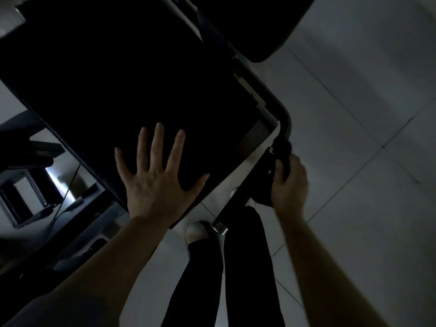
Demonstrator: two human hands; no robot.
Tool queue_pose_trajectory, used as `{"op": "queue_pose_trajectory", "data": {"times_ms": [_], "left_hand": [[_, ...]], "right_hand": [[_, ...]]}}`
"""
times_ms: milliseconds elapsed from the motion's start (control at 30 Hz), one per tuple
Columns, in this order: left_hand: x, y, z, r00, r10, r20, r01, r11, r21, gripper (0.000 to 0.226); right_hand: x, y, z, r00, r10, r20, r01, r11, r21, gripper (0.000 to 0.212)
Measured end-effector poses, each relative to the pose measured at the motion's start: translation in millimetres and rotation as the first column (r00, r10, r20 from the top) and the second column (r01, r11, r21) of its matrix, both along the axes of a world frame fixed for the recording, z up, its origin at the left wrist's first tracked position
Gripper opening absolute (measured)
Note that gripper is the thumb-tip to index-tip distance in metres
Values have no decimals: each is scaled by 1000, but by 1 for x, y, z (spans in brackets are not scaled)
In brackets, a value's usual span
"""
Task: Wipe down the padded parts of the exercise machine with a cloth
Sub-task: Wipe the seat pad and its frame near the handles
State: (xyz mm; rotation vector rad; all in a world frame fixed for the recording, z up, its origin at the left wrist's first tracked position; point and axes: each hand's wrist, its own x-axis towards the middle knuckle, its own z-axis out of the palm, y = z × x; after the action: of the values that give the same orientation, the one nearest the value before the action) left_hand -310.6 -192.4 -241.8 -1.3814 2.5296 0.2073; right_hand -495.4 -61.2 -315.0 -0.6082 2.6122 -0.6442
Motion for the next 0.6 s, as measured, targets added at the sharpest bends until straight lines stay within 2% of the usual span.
{"op": "queue_pose_trajectory", "data": {"times_ms": [100,167,267,300,333,400,467,600], "left_hand": [[-4,1,1,1000,-14,-6,14,1000,-11,89],[-3,0,0,1000,-6,-30,5,1000,-16,89],[-2,1,-3,999,-1,-41,-1,999,-54,89],[-1,1,-4,999,-6,-40,3,998,-67,89],[0,0,-6,999,-8,-41,4,997,-77,88],[0,-1,-9,999,-7,-41,3,995,-102,88],[-1,0,-11,999,-13,-35,8,991,-131,87],[-2,1,-16,998,-30,-56,18,979,-201,84]], "right_hand": [[54,2,16,990,141,-29,-144,986,-88,19],[61,3,28,955,278,102,-271,960,-77,18],[31,8,35,780,576,245,-562,817,-131,26],[16,5,36,767,600,228,-583,800,-145,30],[-1,-3,35,808,559,185,-543,829,-135,35],[-37,-34,33,938,343,60,-336,937,-94,37],[-71,-80,24,976,217,10,-216,973,-82,35],[-100,-172,0,882,471,17,-467,879,-97,35]]}}
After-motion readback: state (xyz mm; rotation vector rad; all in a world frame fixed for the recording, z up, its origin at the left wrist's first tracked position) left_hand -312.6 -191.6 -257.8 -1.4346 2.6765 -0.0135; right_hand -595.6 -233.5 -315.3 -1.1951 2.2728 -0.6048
